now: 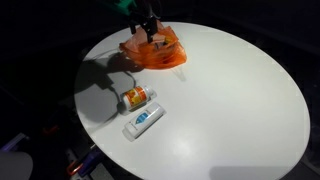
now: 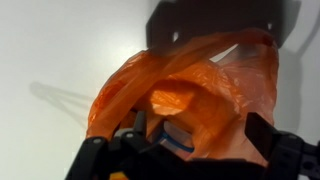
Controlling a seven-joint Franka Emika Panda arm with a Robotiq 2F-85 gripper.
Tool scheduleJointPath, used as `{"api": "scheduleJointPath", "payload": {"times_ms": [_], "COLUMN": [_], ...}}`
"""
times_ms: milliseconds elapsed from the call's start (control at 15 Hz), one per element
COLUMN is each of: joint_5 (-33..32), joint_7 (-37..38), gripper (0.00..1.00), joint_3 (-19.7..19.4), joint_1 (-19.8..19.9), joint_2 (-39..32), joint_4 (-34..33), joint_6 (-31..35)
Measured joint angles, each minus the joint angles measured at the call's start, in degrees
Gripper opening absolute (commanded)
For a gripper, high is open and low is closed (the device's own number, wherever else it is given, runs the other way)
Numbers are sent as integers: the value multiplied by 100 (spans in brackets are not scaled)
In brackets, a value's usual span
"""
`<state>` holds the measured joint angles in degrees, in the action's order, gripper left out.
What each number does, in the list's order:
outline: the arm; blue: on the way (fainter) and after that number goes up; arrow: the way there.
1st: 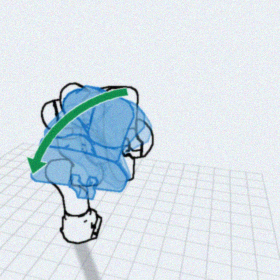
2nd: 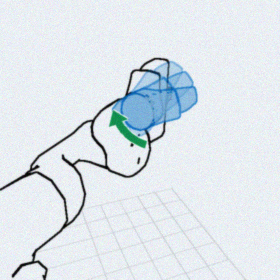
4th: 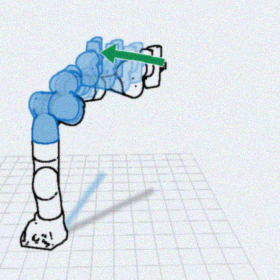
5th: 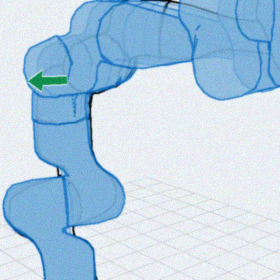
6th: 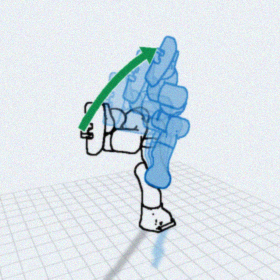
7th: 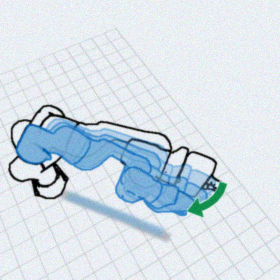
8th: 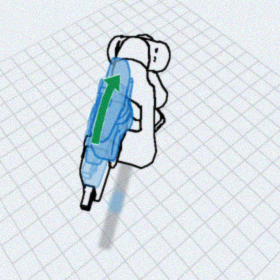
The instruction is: Remove the yellow and brown bottle from the plastic bag and put it on the table
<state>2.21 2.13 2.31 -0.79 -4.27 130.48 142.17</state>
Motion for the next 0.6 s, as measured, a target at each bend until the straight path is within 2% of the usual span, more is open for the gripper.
{"api": "scheduleJointPath", "payload": {"times_ms": [600], "joint_5": [-7], "joint_7": [-149], "gripper": [100], "joint_3": [-106], "joint_1": [57], "joint_2": [-642], "joint_4": [-442], "joint_6": [316]}}
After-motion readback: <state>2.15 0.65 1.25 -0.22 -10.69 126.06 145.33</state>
